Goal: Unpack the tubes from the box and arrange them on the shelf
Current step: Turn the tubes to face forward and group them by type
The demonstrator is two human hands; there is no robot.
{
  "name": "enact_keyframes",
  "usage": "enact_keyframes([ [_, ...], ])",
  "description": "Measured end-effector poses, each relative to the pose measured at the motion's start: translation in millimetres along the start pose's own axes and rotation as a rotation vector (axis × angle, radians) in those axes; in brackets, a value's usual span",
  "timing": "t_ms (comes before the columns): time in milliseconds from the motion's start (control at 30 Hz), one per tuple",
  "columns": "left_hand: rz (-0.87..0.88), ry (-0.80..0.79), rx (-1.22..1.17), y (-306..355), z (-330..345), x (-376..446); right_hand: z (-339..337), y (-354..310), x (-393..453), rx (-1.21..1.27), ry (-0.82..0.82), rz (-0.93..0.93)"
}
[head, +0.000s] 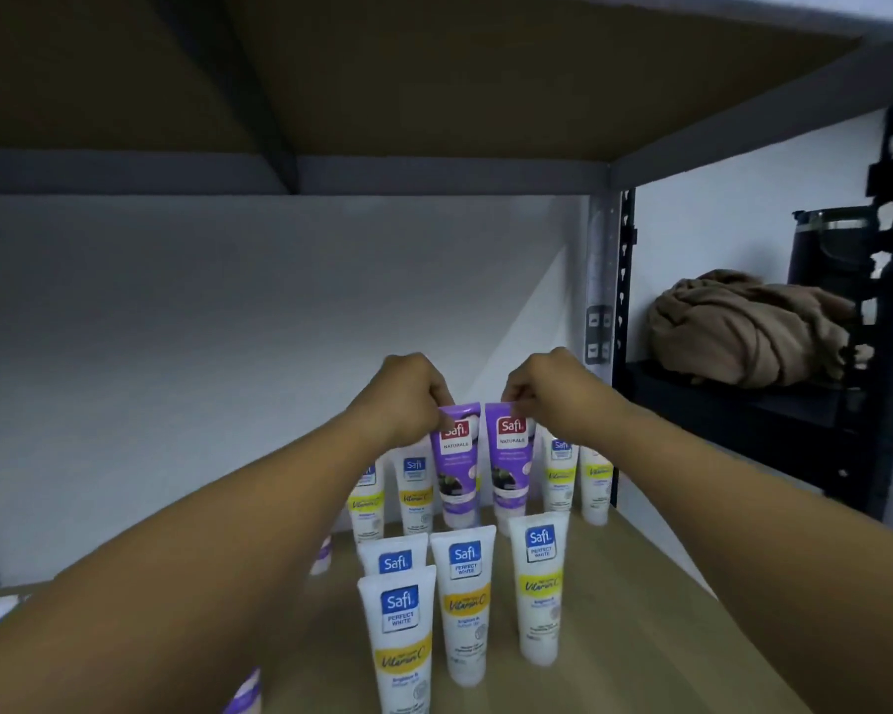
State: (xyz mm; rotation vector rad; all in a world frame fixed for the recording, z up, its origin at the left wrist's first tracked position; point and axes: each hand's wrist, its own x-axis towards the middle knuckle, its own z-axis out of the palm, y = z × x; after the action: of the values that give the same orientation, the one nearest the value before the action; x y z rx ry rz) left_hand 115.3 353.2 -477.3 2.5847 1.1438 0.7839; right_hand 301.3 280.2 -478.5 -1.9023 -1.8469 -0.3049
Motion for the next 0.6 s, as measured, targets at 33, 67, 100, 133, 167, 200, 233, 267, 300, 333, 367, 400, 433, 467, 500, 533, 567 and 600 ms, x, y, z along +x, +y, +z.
enact_keyframes([
  [33,0.008,0.024,0.006,3.9,-12.8,-4.7,-12.2,-8.2,-2.4,0.006,0.018,-0.012],
  [67,0.014,0.045,0.014,7.9,-25.9,-10.1,-24.2,-16.7,-5.3,0.009,0.035,-0.025],
  [100,0.02,0.063,0.017,11.5,-38.8,-16.0,-35.3,-25.6,-8.6,0.007,0.053,-0.039],
  [133,0.026,0.081,0.016,14.7,-51.6,-22.3,-46.3,-34.9,-12.4,0.0,0.069,-0.057],
  [167,0.031,0.099,0.016,17.7,-64.1,-29.5,-56.5,-44.3,-16.1,-0.008,0.079,-0.072],
  [200,0.037,0.119,0.02,20.9,-76.1,-37.6,-66.9,-54.0,-20.6,-0.015,0.089,-0.09],
  [233,0.04,0.142,0.026,23.7,-87.6,-46.2,-76.1,-63.4,-24.4,-0.017,0.096,-0.107],
  [267,0.04,0.162,0.03,25.5,-98.1,-55.2,-84.3,-72.8,-28.4,-0.014,0.104,-0.123],
  [300,0.035,0.177,0.03,26.4,-107.6,-64.3,-91.0,-81.9,-32.4,-0.007,0.111,-0.135],
  [333,0.026,0.185,0.025,26.4,-116.1,-73.7,-95.9,-90.9,-36.5,0.0,0.118,-0.145],
  [367,0.015,0.186,0.014,25.7,-123.6,-83.7,-98.9,-99.4,-40.8,0.009,0.126,-0.155],
  [400,0.002,0.183,-0.001,24.3,-130.0,-94.2,-100.6,-108.0,-45.7,0.023,0.129,-0.163],
  [433,-0.012,0.176,-0.014,22.6,-135.0,-105.5,-100.4,-116.5,-51.0,0.04,0.128,-0.171],
  [467,-0.025,0.165,-0.02,20.8,-139.1,-117.2,-99.3,-125.2,-56.8,0.049,0.126,-0.184],
  [500,-0.039,0.152,-0.02,18.1,-141.3,-129.1,-96.8,-133.4,-62.1,0.047,0.118,-0.198],
  [533,-0.054,0.138,-0.021,14.9,-142.2,-140.8,-93.6,-141.1,-67.5,0.044,0.108,-0.211],
  [567,-0.068,0.123,-0.022,10.1,-141.7,-152.2,-88.2,-148.3,-72.6,0.048,0.095,-0.219],
  [600,-0.081,0.108,-0.026,4.1,-139.6,-162.9,-81.9,-154.8,-78.1,0.059,0.078,-0.226],
])
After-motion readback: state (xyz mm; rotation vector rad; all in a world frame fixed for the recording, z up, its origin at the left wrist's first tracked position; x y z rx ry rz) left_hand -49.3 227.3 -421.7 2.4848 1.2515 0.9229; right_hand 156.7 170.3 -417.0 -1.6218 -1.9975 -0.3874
